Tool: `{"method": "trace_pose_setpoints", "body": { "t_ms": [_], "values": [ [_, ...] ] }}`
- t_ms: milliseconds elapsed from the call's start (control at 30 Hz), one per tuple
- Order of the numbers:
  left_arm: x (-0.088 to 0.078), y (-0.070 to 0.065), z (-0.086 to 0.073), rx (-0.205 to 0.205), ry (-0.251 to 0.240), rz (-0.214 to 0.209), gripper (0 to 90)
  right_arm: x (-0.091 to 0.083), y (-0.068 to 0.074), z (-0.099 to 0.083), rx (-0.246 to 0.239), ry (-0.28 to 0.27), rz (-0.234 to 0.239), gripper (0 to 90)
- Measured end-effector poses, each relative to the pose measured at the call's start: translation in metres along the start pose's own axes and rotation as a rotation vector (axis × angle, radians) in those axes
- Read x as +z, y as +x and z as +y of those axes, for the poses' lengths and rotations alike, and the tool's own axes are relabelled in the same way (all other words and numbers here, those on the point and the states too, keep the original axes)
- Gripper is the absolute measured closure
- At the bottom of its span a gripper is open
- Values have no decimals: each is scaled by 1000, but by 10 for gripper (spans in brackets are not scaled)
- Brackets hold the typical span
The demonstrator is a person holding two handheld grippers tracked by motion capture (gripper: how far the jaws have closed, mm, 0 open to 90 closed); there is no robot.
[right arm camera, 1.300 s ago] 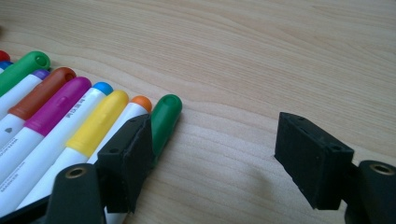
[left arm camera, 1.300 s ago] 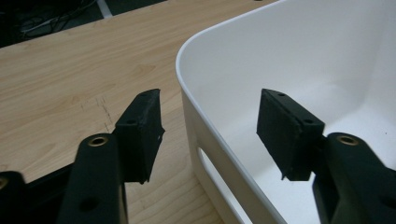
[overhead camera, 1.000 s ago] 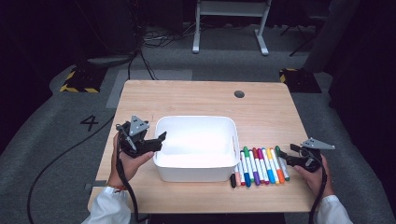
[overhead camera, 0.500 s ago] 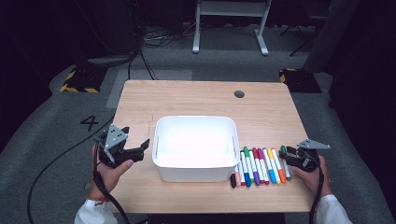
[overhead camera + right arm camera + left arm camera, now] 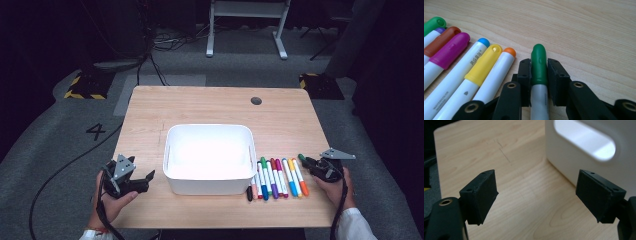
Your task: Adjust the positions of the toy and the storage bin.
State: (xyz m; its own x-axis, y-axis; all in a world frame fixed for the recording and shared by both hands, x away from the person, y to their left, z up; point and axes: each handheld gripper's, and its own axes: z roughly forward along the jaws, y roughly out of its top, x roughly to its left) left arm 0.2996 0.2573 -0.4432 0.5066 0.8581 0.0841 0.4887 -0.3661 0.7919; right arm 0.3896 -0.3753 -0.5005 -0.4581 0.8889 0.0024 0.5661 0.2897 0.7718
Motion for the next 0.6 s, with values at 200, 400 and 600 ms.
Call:
{"method": "trace_pose_setpoints", "body": {
  "t_ms": [200, 400, 600],
  "values": [
    [21, -11, -18, 50, 93, -69, 178, 0, 1, 2, -27, 14, 3, 744],
    [34, -15, -29, 72, 136, -130, 182, -3, 0, 3, -35, -8, 18, 745],
    [40, -15, -35, 72, 156, -135, 186, -2, 1, 3, -45, 9, 39, 746]
  ]
}}
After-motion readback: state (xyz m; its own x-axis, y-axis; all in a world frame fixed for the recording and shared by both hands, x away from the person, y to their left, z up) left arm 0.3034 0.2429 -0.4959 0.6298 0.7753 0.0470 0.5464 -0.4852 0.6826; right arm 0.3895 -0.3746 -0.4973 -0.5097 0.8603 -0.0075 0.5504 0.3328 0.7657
